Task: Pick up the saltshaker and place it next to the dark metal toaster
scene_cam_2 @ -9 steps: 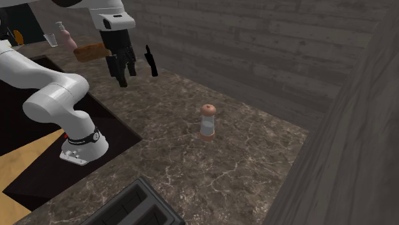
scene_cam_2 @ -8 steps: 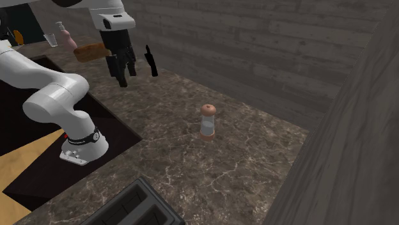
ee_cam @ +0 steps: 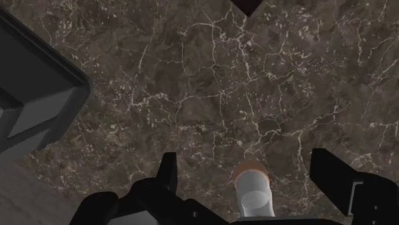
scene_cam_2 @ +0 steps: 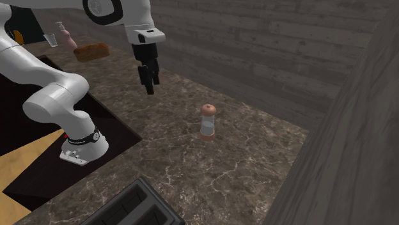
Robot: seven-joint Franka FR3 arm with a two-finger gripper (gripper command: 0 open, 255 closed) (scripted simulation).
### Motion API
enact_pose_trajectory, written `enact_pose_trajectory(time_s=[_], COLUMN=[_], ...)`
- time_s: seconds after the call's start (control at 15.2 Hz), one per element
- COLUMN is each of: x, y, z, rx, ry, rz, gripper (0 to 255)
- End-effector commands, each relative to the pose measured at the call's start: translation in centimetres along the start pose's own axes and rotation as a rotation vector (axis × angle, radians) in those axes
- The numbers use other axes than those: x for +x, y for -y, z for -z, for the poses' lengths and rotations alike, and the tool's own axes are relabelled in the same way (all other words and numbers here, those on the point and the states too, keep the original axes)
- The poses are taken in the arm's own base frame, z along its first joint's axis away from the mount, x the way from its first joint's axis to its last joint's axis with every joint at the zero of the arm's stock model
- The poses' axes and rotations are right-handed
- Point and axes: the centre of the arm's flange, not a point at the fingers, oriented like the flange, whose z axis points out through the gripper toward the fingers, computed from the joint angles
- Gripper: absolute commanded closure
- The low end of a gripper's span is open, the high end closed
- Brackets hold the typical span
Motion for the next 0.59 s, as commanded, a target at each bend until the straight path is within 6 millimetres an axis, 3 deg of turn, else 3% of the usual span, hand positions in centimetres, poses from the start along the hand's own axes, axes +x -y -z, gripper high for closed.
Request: enact_pose_trajectory(time_s=[0.0, 0.53], x=[2.2, 10.2], y=[1.3, 5.6], z=[-1.2, -6.6], rx=[-0.016, -0.082], ry=[-0.011, -0.045], rz=[0.000, 0.000], gripper=[0, 0])
